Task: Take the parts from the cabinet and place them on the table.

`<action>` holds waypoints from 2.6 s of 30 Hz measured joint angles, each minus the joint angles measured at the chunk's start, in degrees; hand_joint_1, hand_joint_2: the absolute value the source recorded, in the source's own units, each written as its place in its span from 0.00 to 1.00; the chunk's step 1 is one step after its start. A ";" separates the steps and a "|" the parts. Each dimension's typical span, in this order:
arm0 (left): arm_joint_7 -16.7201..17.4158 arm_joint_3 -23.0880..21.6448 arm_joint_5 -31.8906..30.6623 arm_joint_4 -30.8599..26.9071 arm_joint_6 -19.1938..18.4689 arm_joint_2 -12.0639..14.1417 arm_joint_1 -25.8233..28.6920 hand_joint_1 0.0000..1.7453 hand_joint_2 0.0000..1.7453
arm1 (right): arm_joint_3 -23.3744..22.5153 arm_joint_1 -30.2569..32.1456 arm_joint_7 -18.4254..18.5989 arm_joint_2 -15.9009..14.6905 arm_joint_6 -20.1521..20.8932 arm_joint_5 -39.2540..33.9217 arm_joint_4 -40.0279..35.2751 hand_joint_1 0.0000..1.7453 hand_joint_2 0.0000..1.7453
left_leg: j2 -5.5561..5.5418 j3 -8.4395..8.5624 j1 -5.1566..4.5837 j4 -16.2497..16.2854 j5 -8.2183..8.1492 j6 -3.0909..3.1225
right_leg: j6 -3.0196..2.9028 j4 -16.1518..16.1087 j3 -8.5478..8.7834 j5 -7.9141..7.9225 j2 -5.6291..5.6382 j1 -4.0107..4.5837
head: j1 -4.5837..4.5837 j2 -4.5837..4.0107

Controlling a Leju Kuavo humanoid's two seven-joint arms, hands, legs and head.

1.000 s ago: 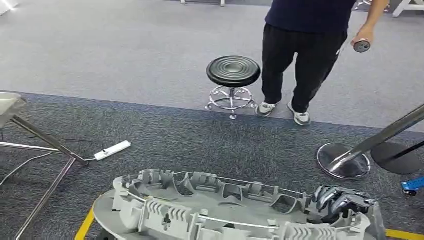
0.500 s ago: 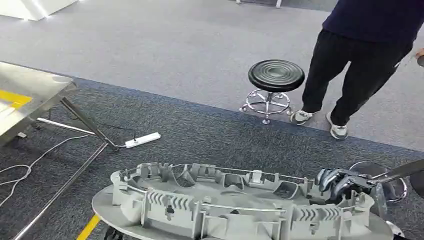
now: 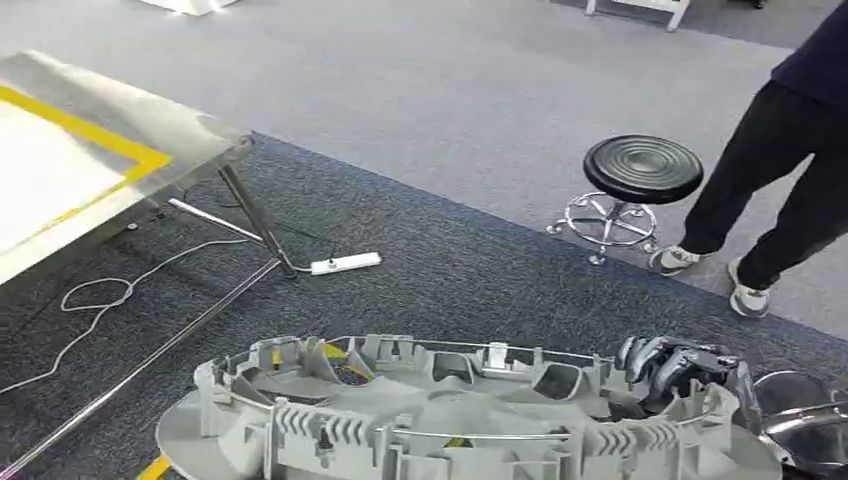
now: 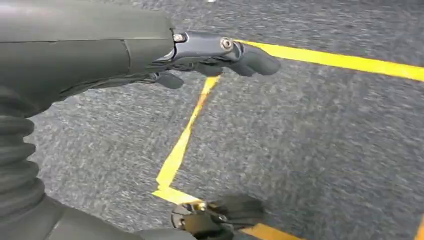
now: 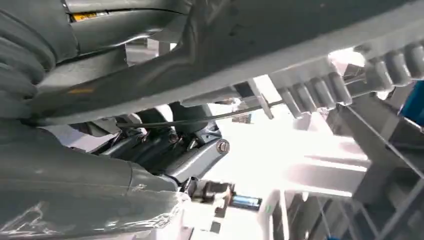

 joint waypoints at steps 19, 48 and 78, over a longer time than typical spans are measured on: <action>-0.61 -0.11 -0.64 0.00 -0.33 0.44 0.76 0.00 1.00 | -0.28 2.00 -0.28 -0.96 -0.57 -0.39 -1.03 1.00 1.00 | -4.10 -4.15 0.79 6.56 -3.33 -1.84 | -0.95 0.30 -0.78 0.63 8.03 -1.07 | -0.46 0.00; -2.67 -0.15 2.12 0.04 -0.48 0.90 0.99 0.00 1.00 | -2.05 -0.21 2.23 -5.27 -0.02 0.90 -4.02 1.00 1.00 | -10.97 -0.82 1.32 -0.31 1.46 -1.13 | -0.05 0.25 -0.71 0.67 9.82 -1.46 | 0.02 0.00; -4.20 -1.57 0.57 0.04 -1.35 -0.81 2.01 0.00 1.00 | -3.76 -1.27 2.21 -5.22 1.59 -1.01 -3.45 1.00 1.00 | -0.57 0.50 -0.45 -0.15 0.15 1.09 | 0.33 -0.53 0.06 0.42 3.90 -0.29 | 0.13 -0.02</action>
